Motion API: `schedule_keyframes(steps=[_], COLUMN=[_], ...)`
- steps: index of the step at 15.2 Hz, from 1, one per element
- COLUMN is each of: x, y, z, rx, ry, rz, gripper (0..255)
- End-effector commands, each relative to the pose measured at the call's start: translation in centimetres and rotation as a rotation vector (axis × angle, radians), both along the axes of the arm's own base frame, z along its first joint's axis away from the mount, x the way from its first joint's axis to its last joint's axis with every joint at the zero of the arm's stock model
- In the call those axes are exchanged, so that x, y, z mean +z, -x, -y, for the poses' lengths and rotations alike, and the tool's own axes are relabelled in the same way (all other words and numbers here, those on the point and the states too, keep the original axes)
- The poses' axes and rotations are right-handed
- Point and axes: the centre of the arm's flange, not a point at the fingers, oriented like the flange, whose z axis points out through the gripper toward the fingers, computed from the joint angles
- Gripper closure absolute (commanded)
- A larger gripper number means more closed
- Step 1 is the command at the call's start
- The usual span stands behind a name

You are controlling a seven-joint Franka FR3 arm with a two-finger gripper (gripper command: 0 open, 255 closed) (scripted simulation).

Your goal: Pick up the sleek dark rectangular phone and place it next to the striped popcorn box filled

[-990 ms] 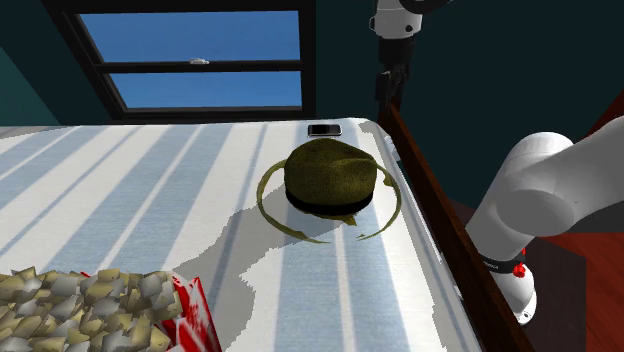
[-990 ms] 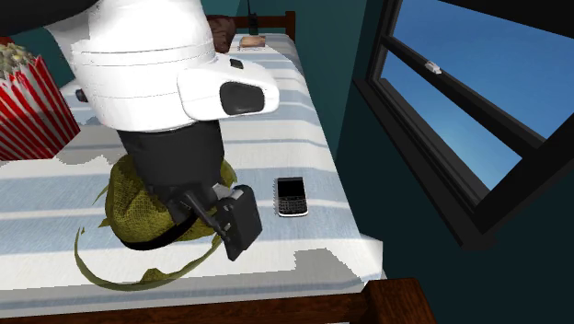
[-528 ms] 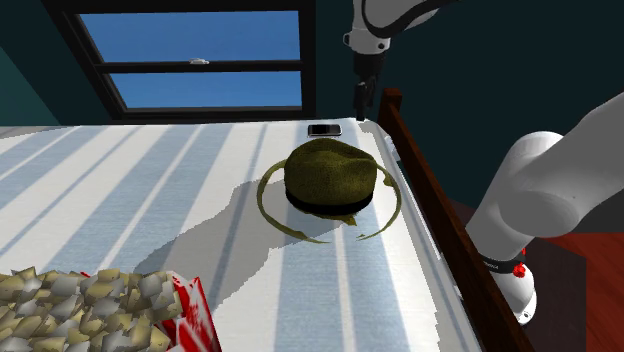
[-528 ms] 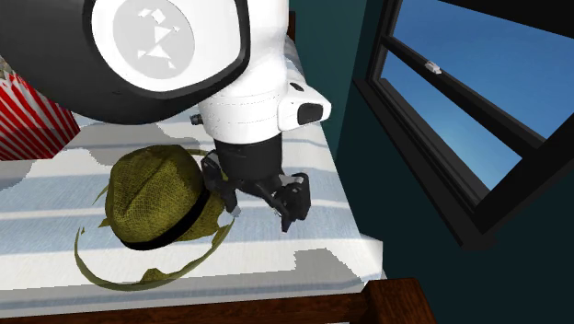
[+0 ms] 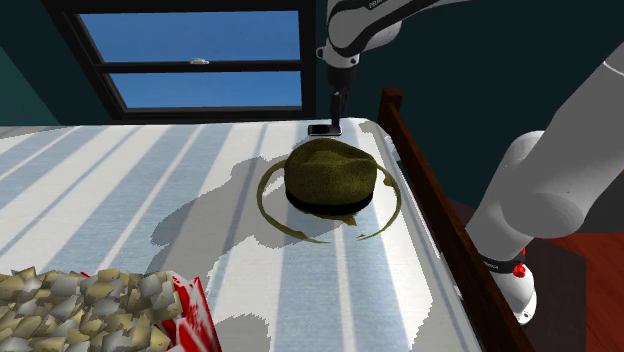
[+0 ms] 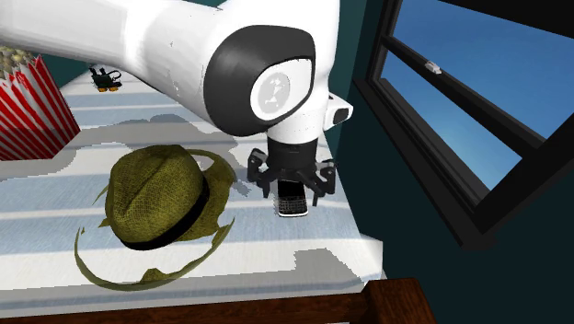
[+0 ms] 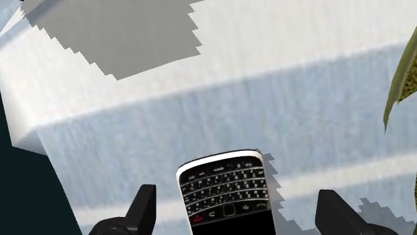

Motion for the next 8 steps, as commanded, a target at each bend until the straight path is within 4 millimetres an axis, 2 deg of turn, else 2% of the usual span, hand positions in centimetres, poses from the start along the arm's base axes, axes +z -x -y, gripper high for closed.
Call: schedule_keyframes(steps=[1, 7, 8], x=[-0.8, -4.3, -4.3], y=[-0.7, -0.7, -0.7], z=[0.1, 0.0, 0.0], rx=[0.013, 0.013, 0.013], ry=[-0.003, -0.003, -0.003], rz=[0.004, 0.004, 0.004], gripper=[0, 0, 0])
